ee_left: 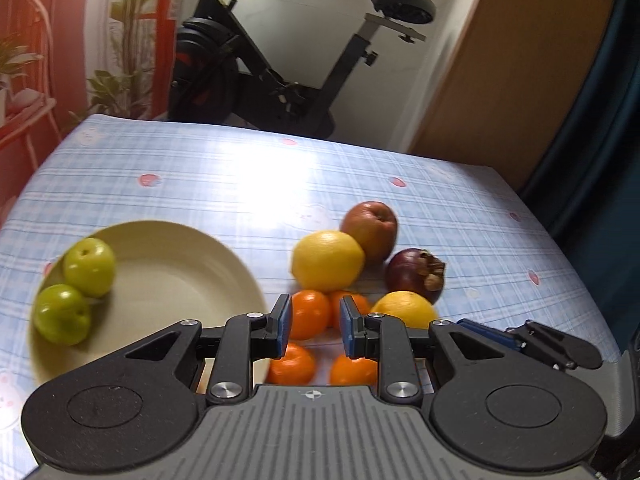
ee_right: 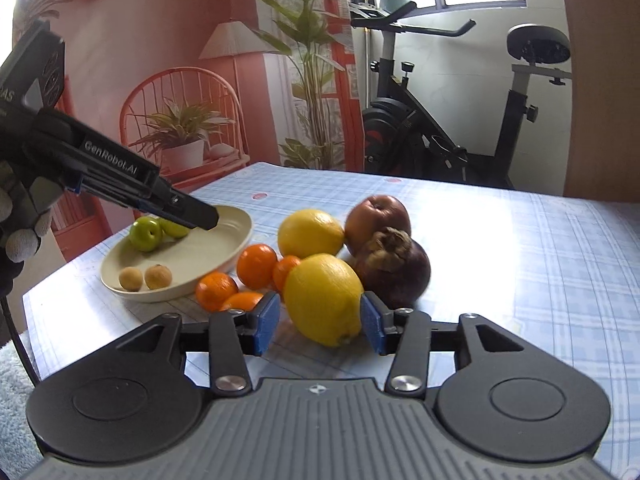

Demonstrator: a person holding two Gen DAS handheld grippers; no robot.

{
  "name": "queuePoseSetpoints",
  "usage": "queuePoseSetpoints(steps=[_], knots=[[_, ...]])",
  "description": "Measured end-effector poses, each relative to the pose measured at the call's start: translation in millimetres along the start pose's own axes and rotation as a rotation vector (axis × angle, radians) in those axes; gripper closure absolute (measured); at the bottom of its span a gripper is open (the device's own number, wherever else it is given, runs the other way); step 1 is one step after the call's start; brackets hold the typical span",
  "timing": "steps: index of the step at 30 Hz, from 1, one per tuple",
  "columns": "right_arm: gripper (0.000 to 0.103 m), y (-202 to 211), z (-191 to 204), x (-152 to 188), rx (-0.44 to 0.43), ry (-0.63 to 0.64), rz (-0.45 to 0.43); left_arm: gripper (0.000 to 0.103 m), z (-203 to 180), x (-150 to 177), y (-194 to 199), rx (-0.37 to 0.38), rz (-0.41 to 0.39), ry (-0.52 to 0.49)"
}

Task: Organize fruits
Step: 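Move the left gripper to a yellow lemon and close on it, then hold the lemon in the left gripper and settle the grip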

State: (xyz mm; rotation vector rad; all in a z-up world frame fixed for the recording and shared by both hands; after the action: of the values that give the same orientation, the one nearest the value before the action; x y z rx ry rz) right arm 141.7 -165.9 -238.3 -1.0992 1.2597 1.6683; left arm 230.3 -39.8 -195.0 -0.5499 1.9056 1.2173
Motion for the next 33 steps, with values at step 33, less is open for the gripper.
queuePoseSetpoints(steps=[33], knots=[[0.051, -31.9, -7.6, 20.4, -0.087, -0.036, 0.146, 0.077, -64.3, 13.4, -52.5, 0.137, 0.095, -0.012]])
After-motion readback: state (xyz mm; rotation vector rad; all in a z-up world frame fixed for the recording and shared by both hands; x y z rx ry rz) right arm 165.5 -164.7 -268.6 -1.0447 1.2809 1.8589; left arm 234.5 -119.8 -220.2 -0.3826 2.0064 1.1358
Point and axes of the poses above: each gripper's, at about its wrist camera, not at the fingertips, and y roughly against the way its jaws point, z to its left, x to its underside, the point moved 10 cm from there along -y, roughly the way its jaws point, and after that the axes turned 11 degrees about -z, right-handed, at the moved point
